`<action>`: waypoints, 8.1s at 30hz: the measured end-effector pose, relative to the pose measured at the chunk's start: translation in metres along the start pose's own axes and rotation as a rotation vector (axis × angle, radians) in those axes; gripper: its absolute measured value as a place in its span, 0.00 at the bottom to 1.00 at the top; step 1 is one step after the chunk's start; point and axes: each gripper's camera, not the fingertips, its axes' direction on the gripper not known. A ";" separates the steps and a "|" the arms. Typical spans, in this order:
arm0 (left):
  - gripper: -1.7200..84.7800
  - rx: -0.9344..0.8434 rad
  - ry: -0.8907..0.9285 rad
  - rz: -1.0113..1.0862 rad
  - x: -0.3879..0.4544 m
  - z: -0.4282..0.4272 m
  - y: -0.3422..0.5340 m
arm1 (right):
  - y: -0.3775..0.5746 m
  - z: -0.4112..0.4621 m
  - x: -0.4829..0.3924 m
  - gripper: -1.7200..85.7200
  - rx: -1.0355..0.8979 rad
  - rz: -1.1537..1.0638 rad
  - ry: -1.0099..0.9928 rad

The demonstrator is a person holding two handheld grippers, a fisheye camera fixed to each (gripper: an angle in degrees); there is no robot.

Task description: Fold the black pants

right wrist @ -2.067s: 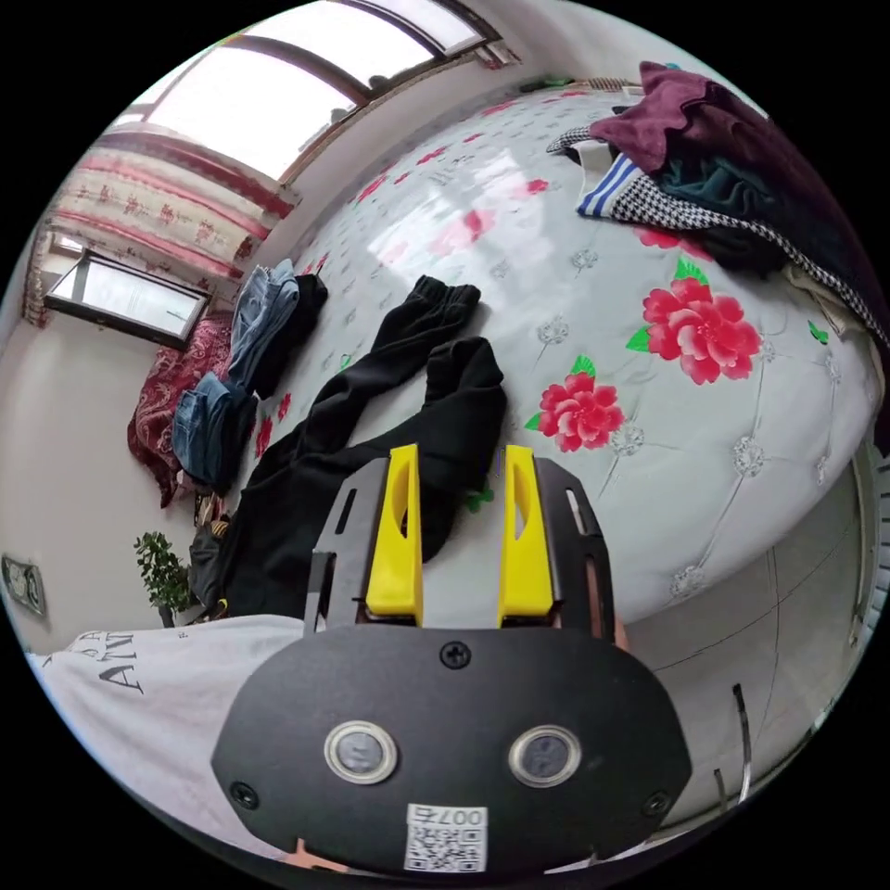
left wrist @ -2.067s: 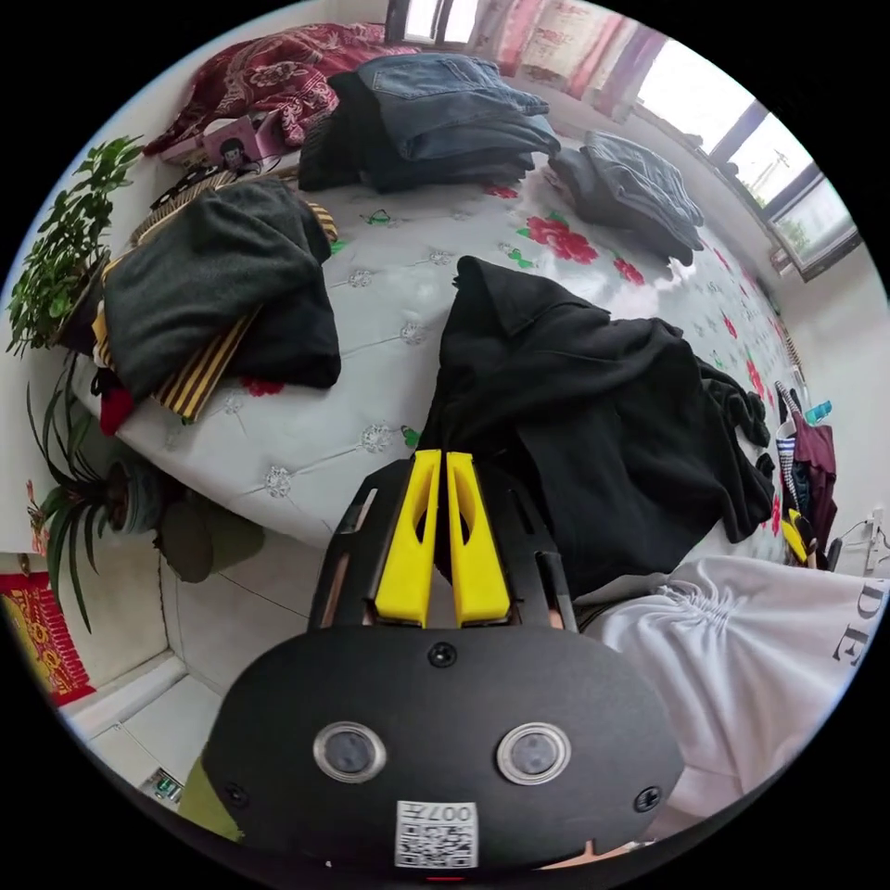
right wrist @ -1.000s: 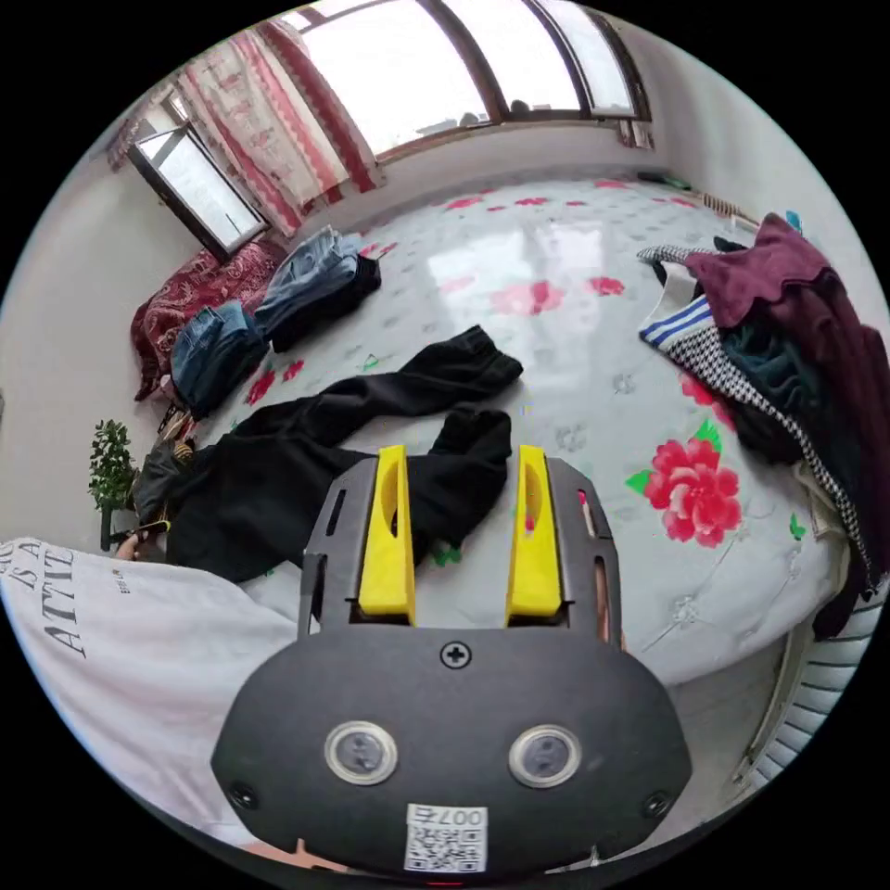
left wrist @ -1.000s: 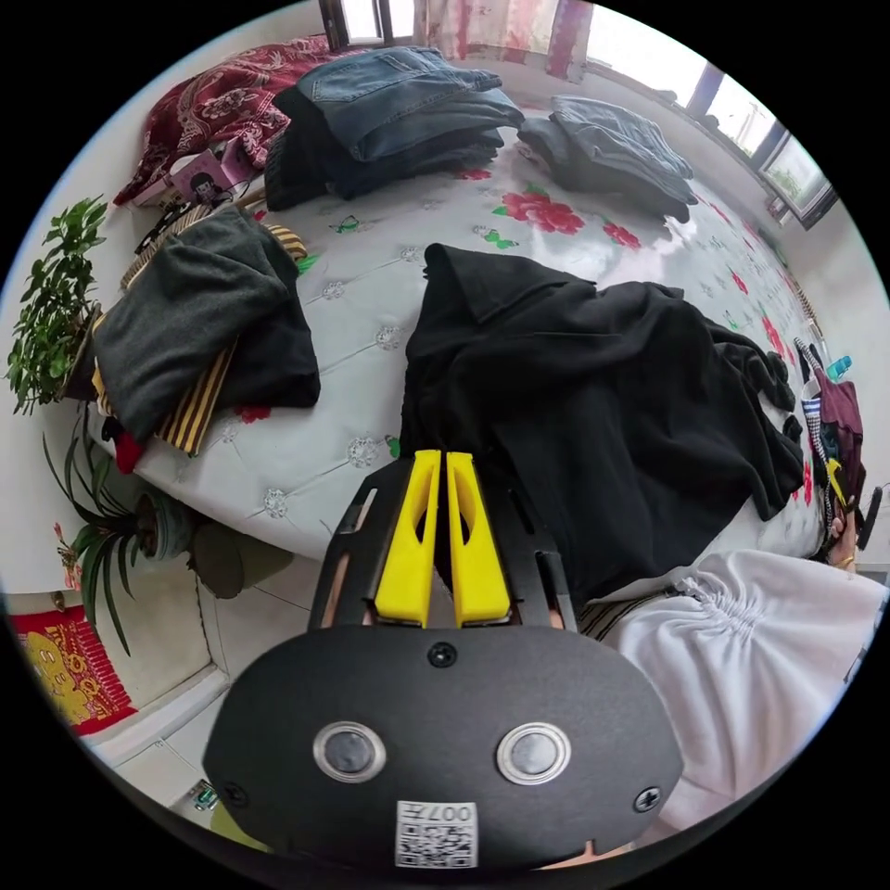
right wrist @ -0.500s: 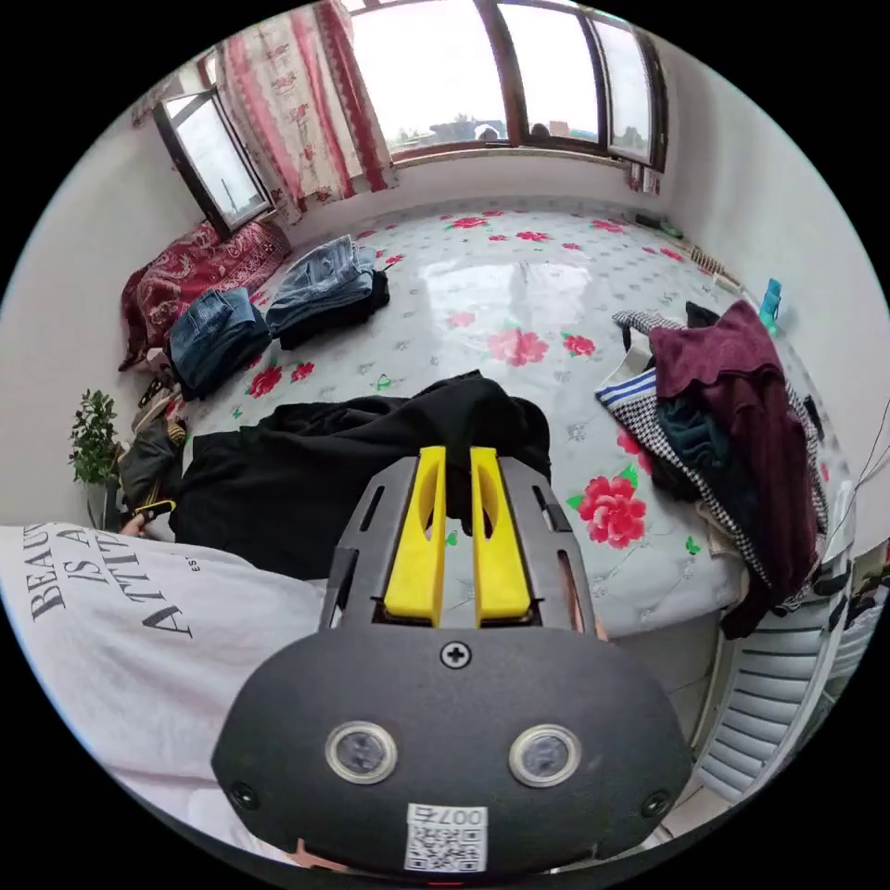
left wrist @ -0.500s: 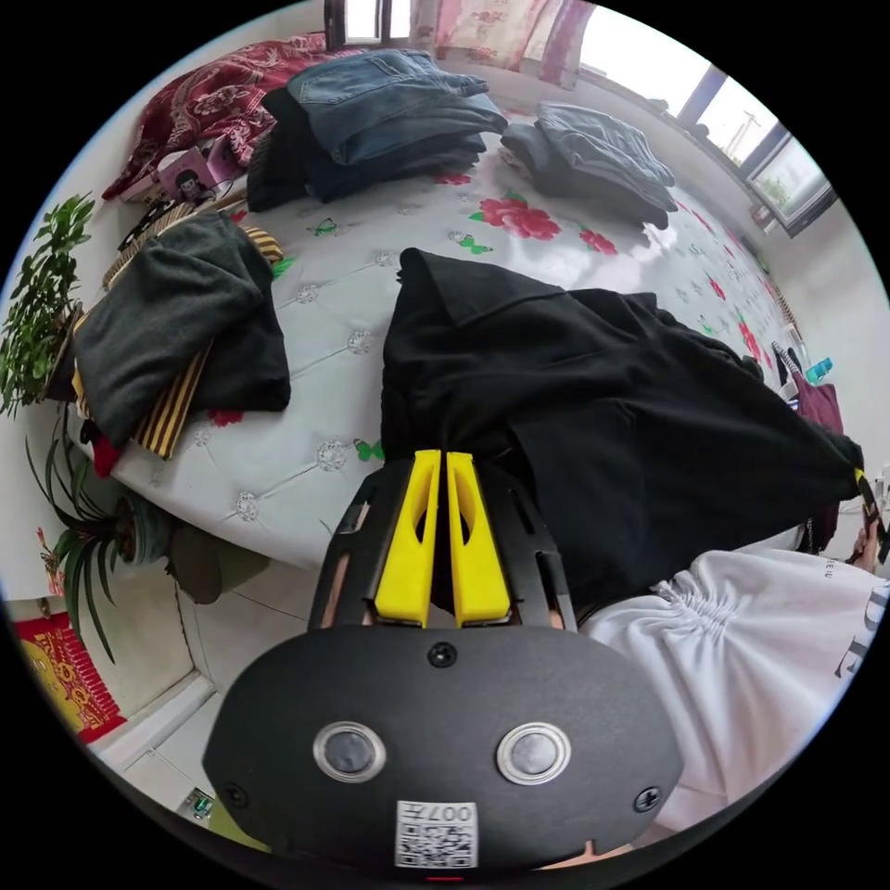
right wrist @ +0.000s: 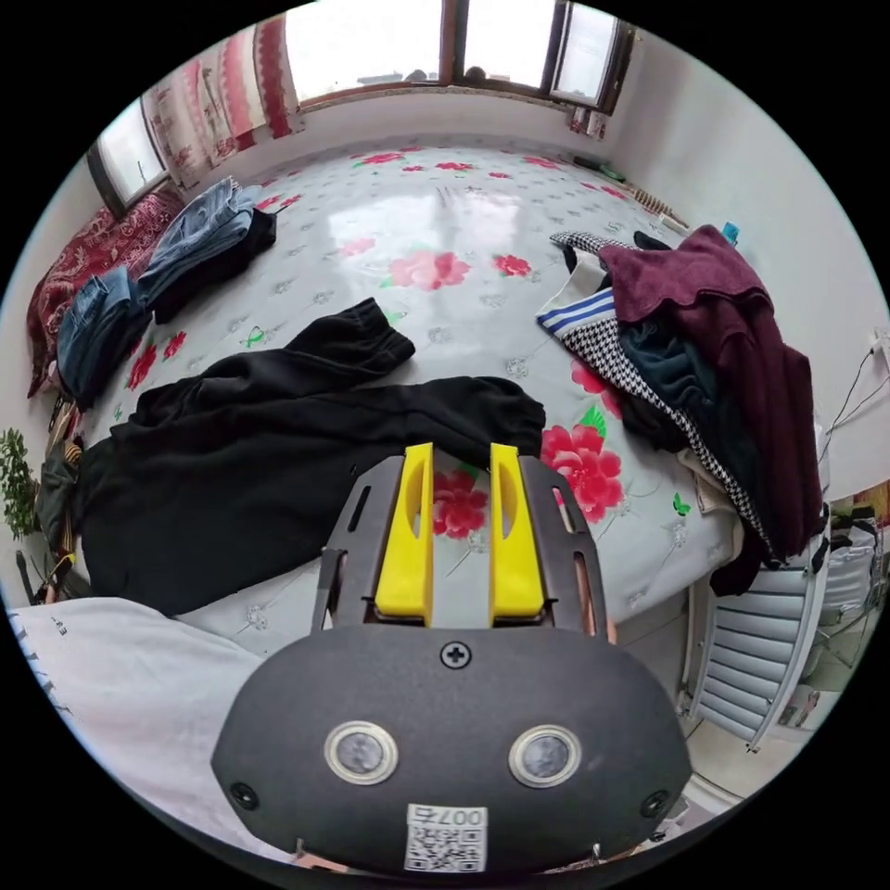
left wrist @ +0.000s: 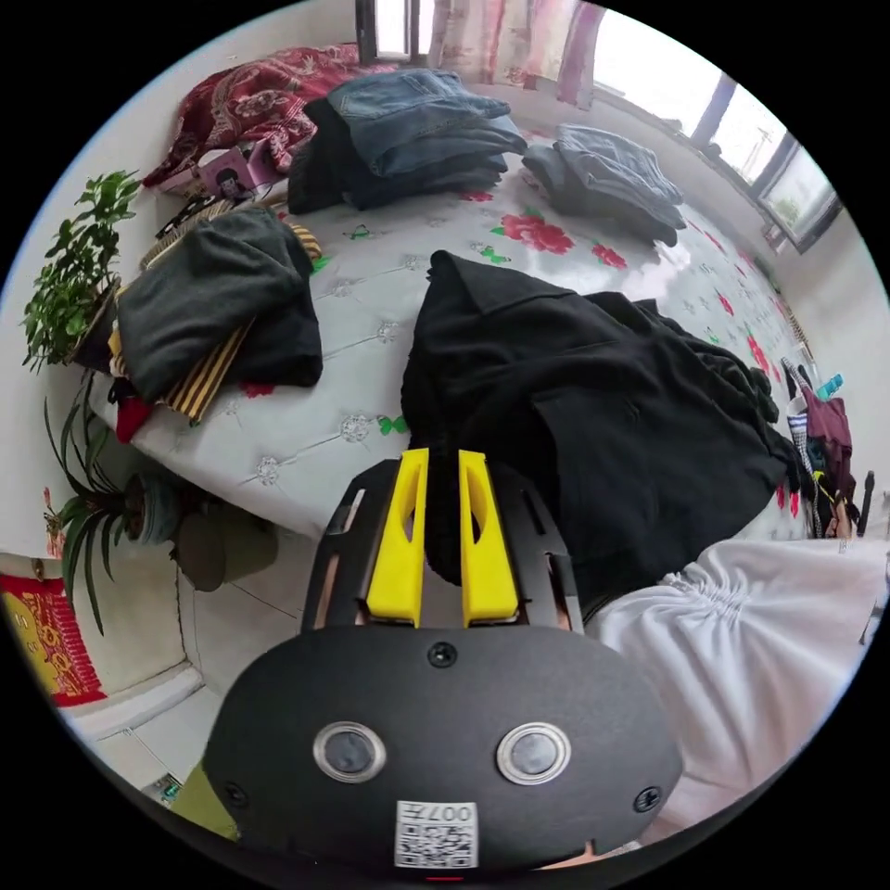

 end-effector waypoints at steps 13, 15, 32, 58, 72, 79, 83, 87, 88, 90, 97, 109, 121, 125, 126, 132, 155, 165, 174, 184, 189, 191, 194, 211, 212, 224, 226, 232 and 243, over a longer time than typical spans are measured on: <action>0.01 -0.257 -0.096 0.464 0.145 0.092 0.002 | -0.024 0.081 -0.020 0.02 -0.192 -0.332 0.206; 0.01 -0.273 -0.098 0.442 0.136 0.091 -0.003 | -0.029 0.050 -0.006 0.02 -0.156 -0.293 0.125; 0.01 -0.197 -0.044 0.211 0.079 0.030 -0.003 | -0.104 -0.081 0.052 0.04 -0.108 -0.260 0.024; 0.11 -0.287 0.083 -0.159 -0.028 0.109 -0.293 | -0.295 0.064 -0.049 0.05 -0.372 -0.469 -0.183; 0.08 0.230 0.384 -0.054 -0.061 -0.059 -0.112 | -0.184 -0.123 0.134 0.03 0.092 -0.126 -0.229; 0.08 0.260 0.282 0.131 -0.013 -0.068 -0.190 | -0.260 -0.140 0.126 0.04 0.163 -0.126 -0.230; 0.12 0.313 0.151 0.073 0.009 -0.035 -0.241 | -0.327 -0.138 0.136 0.05 0.316 0.008 -0.176; 0.13 0.073 -0.013 -0.056 0.016 0.040 -0.280 | -0.373 -0.060 0.130 0.06 0.135 0.095 -0.177; 0.12 0.016 -0.081 -0.137 0.012 0.050 -0.281 | -0.374 -0.038 0.123 0.06 0.067 0.089 -0.183; 0.10 0.023 -0.108 -0.175 0.010 0.046 -0.268 | -0.361 -0.018 0.107 0.06 0.018 0.040 -0.234; 0.12 -0.010 -0.065 -0.239 0.002 0.019 -0.160 | -0.236 0.014 0.024 0.07 -0.183 -0.294 -0.395; 0.13 -0.237 -0.169 -0.105 0.044 0.065 -0.128 | -0.133 0.018 -0.057 0.03 -0.304 -0.675 -0.145; 0.12 0.045 -0.002 -0.289 -0.011 -0.023 -0.083 | -0.153 -0.043 0.072 0.05 -0.166 -0.064 -0.307; 0.12 0.007 0.002 -0.102 0.026 -0.012 -0.103 | -0.161 -0.019 0.057 0.06 -0.258 -0.107 -0.232; 0.12 -0.042 -0.012 -0.087 0.031 -0.001 -0.107 | -0.161 -0.010 0.054 0.06 -0.297 -0.121 -0.195; 0.10 -0.198 -0.045 -0.055 0.034 0.040 -0.135 | -0.183 -0.018 0.059 0.04 -0.317 -0.075 -0.145; 0.08 -0.125 0.259 -0.486 -0.048 0.022 -0.052 | -0.155 -0.057 0.170 0.05 -0.188 0.463 -0.499; 0.16 -0.015 0.428 -0.552 -0.076 0.020 0.050 | -0.077 -0.087 0.218 0.08 -0.187 0.445 -0.581; 0.03 0.185 0.698 -0.486 -0.088 0.001 0.051 | -0.080 -0.092 0.229 0.03 -0.057 0.513 -0.953; 0.01 0.937 1.084 0.106 -0.052 -0.232 0.146 | -0.009 -0.337 0.326 0.02 0.728 0.281 -1.277; 0.01 1.236 1.114 0.383 -0.038 -0.329 0.217 | 0.073 -0.432 0.367 0.02 1.048 0.240 -1.161; 0.01 1.329 1.036 0.396 -0.034 -0.358 0.240 | 0.104 -0.466 0.368 0.02 1.142 0.227 -1.043; 0.02 1.289 0.901 0.291 -0.028 -0.364 0.239 | 0.121 -0.487 0.349 0.02 1.215 0.217 -0.945; 0.12 0.429 0.308 -0.444 -0.085 -0.063 -0.072 | -0.238 -0.243 0.042 0.08 0.338 0.056 -0.883; 0.12 0.402 0.289 -0.431 -0.083 -0.049 -0.067 | -0.230 -0.210 0.034 0.09 0.293 0.051 -0.858; 0.13 0.019 0.115 -0.253 -0.040 0.085 -0.121 | -0.248 0.010 -0.020 0.08 -0.055 0.140 -0.579; 0.13 -0.042 0.033 -0.246 -0.038 0.103 -0.145 | -0.262 0.026 -0.035 0.08 -0.046 0.130 -0.544; 0.13 -0.034 -0.064 -0.142 -0.015 0.118 -0.176 | -0.282 0.062 -0.077 0.05 -0.043 0.165 -0.485; 0.02 -0.065 -0.156 -0.228 -0.012 0.071 -0.148 | -0.209 -0.102 0.007 0.02 0.329 0.394 -0.527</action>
